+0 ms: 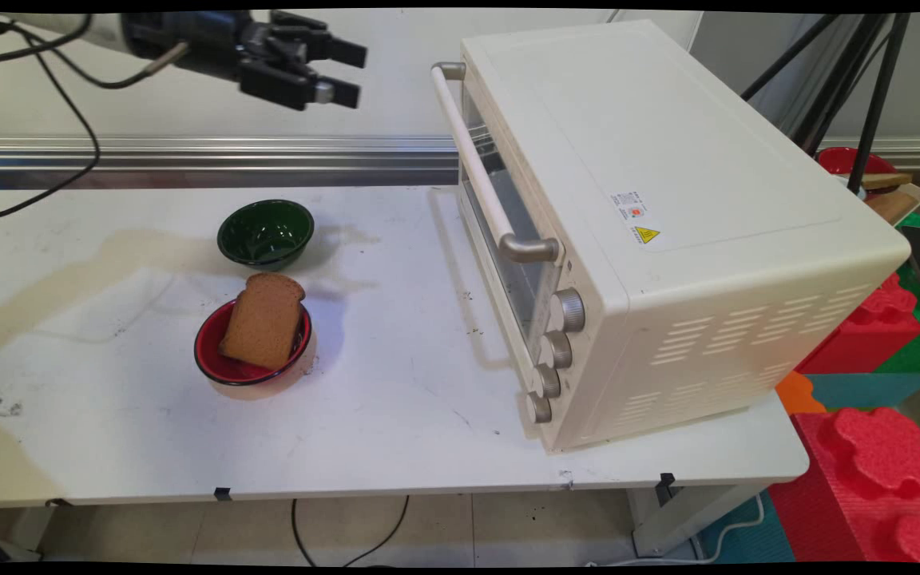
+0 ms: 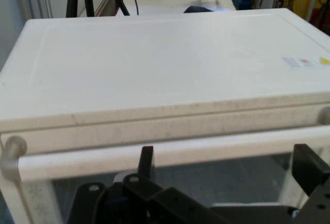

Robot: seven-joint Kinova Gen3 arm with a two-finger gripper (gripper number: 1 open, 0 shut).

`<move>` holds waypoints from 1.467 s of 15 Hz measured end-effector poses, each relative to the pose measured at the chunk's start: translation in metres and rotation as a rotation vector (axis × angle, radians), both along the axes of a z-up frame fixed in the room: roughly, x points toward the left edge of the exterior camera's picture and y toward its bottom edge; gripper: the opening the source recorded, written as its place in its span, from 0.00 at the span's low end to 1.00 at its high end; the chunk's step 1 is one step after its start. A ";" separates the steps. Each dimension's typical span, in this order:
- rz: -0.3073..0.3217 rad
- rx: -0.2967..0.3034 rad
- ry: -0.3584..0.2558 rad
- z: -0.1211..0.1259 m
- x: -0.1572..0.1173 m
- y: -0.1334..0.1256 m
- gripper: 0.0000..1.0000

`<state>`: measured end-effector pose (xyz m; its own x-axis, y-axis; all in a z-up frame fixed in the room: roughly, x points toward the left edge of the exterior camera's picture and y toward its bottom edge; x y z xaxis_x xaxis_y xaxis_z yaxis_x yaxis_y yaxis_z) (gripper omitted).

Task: Open the oven

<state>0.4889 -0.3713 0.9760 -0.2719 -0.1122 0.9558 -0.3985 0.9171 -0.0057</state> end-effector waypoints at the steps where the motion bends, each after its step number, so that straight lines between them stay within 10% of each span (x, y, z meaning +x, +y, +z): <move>1: 0.005 -0.002 -0.001 0.000 -0.010 -0.006 1.00; 9: 0.015 -0.007 -0.045 -0.011 -0.068 -0.039 1.00; 10: 0.015 -0.009 -0.050 -0.012 -0.072 -0.041 0.00; 22: 0.019 -0.004 -0.112 -0.025 -0.112 -0.059 0.00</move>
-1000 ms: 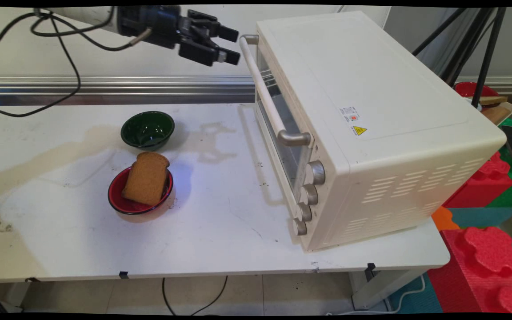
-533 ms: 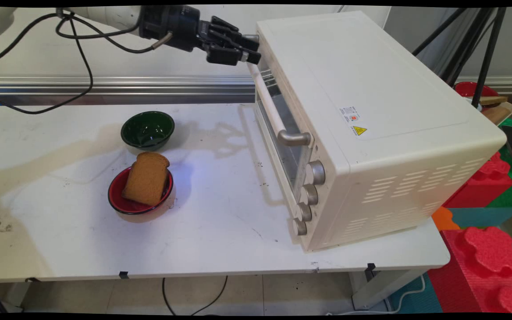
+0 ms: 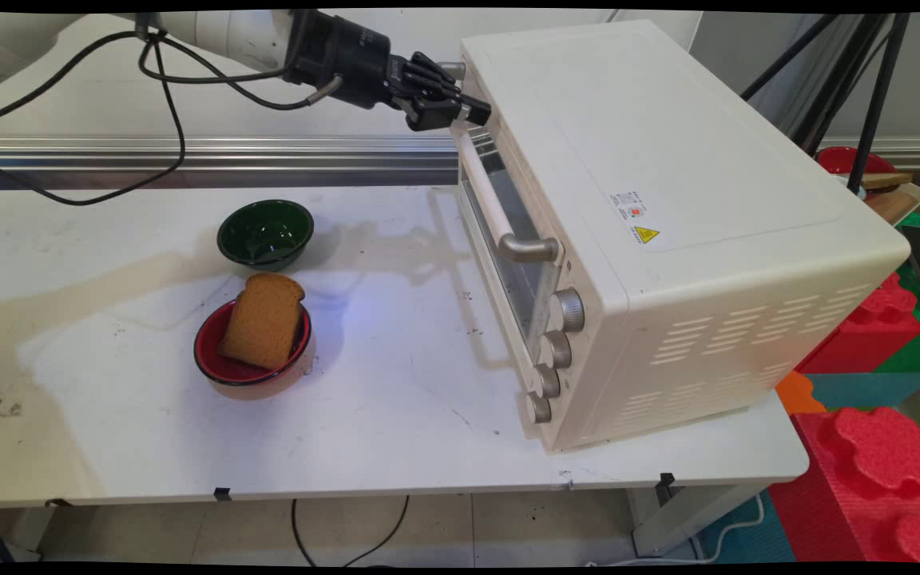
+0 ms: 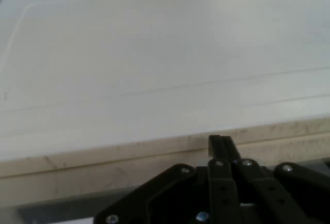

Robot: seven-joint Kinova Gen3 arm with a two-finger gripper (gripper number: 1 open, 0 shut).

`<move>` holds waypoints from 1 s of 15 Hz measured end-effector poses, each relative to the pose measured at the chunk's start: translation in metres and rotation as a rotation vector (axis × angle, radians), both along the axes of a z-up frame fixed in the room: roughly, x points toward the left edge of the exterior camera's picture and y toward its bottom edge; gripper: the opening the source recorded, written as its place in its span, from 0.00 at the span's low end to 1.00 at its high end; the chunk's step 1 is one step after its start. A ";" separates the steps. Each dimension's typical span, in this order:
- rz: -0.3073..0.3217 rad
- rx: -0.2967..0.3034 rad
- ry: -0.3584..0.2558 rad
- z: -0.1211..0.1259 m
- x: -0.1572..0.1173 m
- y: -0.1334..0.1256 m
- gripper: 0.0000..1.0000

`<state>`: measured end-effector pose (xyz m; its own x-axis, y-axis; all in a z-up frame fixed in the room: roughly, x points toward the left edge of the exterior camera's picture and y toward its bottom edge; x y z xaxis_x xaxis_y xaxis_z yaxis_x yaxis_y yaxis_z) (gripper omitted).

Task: Open the oven

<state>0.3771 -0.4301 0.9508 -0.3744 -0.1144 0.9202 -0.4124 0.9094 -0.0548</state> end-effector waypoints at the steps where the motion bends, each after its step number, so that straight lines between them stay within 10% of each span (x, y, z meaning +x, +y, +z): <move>1: 0.002 0.002 -0.005 -0.001 -0.004 -0.001 0.00; 15: 0.005 0.006 -0.094 -0.019 0.002 0.002 0.00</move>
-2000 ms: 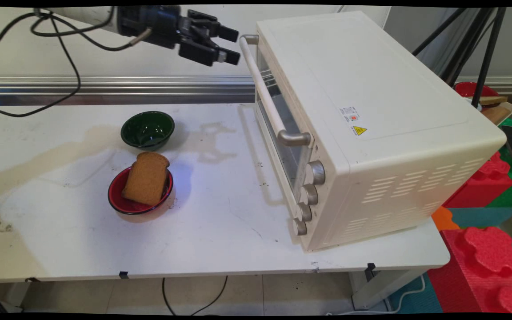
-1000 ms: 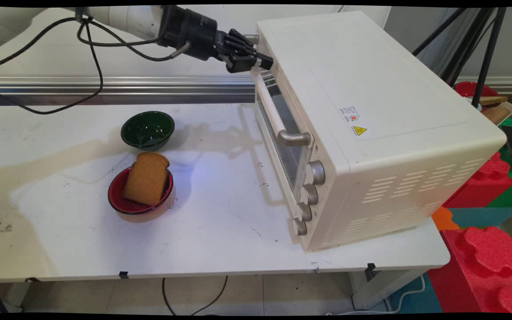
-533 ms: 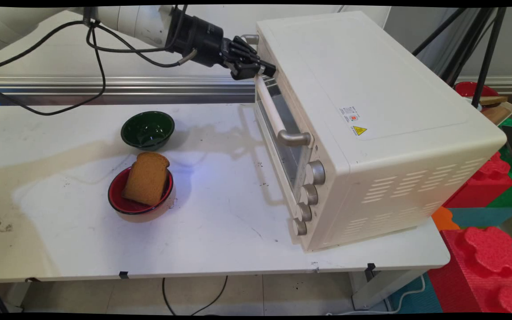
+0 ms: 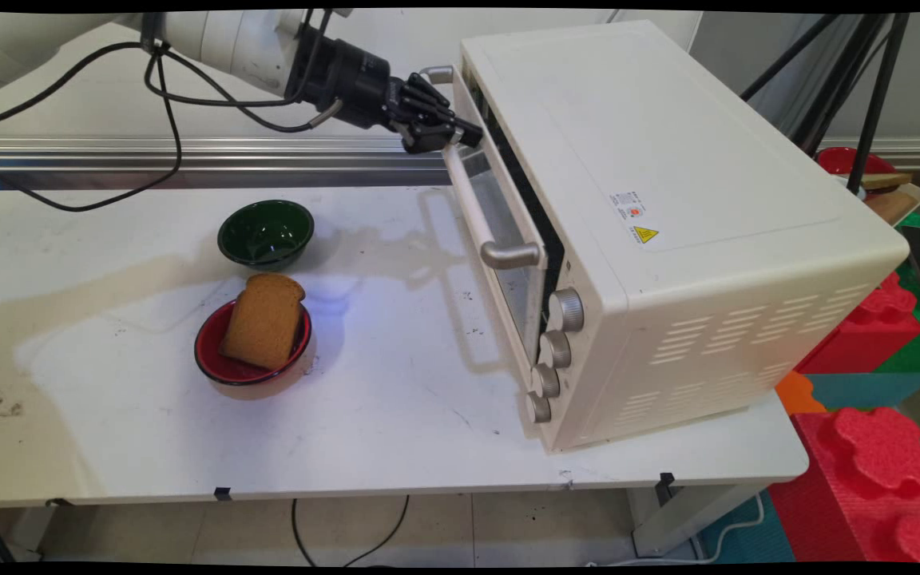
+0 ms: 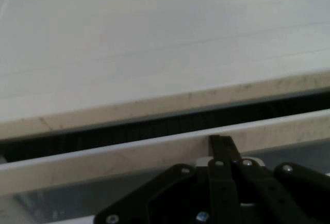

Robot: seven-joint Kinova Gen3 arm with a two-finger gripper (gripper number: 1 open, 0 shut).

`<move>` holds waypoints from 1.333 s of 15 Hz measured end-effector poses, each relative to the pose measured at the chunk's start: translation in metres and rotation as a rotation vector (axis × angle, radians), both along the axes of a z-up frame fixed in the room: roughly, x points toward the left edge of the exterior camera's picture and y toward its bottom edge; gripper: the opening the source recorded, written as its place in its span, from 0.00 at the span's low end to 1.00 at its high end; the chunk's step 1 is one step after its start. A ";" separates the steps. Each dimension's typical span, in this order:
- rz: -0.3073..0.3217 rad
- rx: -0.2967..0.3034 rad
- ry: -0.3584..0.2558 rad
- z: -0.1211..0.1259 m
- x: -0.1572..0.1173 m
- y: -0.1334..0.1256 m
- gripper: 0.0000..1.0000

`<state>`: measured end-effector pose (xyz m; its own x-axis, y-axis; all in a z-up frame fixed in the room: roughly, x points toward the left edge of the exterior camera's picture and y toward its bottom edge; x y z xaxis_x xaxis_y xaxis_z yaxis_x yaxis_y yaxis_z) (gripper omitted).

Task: Open the oven

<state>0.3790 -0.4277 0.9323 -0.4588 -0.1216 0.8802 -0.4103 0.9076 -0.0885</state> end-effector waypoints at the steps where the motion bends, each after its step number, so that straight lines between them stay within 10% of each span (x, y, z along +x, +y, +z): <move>1: -0.002 -0.001 -0.005 -0.001 0.002 0.001 0.00; 20: -0.084 0.052 -0.194 -0.052 0.087 0.039 0.00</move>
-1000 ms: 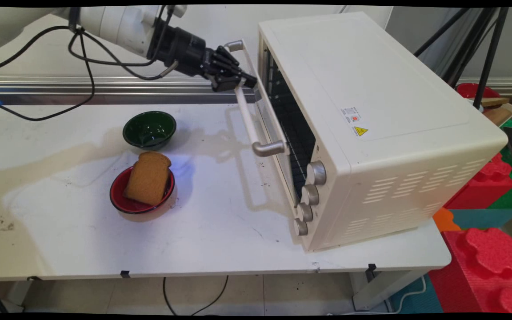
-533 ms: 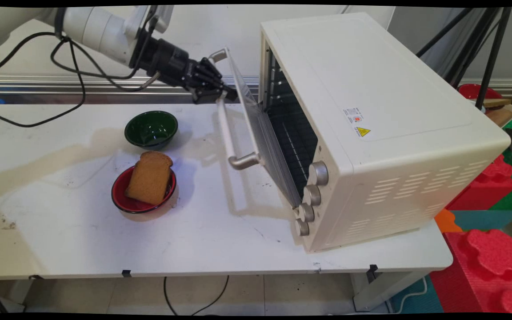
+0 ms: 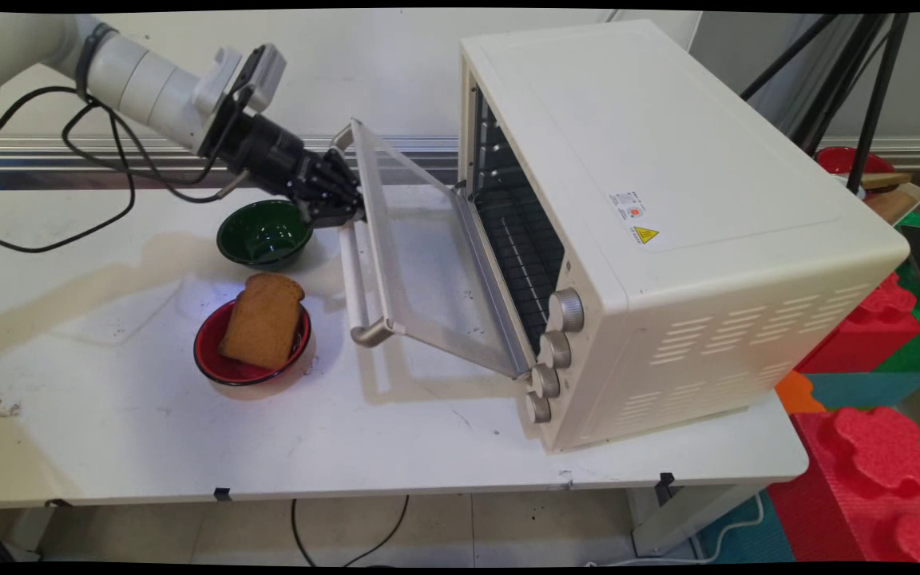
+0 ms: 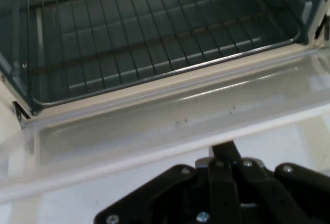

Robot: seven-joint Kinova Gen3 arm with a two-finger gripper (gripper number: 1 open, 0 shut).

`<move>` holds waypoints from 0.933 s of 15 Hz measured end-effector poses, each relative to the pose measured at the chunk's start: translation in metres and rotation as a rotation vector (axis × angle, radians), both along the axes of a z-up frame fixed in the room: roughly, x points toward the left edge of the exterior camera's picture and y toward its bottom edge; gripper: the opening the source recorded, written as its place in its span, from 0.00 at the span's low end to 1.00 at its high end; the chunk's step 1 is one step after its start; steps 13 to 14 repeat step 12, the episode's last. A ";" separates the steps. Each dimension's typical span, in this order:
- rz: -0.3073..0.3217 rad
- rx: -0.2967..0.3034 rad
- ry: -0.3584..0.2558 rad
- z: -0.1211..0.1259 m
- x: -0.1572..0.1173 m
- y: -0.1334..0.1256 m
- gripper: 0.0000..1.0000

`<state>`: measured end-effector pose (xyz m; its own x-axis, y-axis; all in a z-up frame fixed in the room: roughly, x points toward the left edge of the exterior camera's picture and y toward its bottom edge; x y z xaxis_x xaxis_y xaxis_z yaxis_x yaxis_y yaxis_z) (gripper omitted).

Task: Open the oven

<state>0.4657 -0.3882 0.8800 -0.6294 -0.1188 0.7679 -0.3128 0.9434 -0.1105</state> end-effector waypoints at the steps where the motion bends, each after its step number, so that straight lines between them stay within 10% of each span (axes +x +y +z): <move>1: -0.001 0.007 -0.009 -0.004 0.005 0.003 0.00; 14: -0.017 0.046 -0.086 -0.047 0.046 0.027 0.00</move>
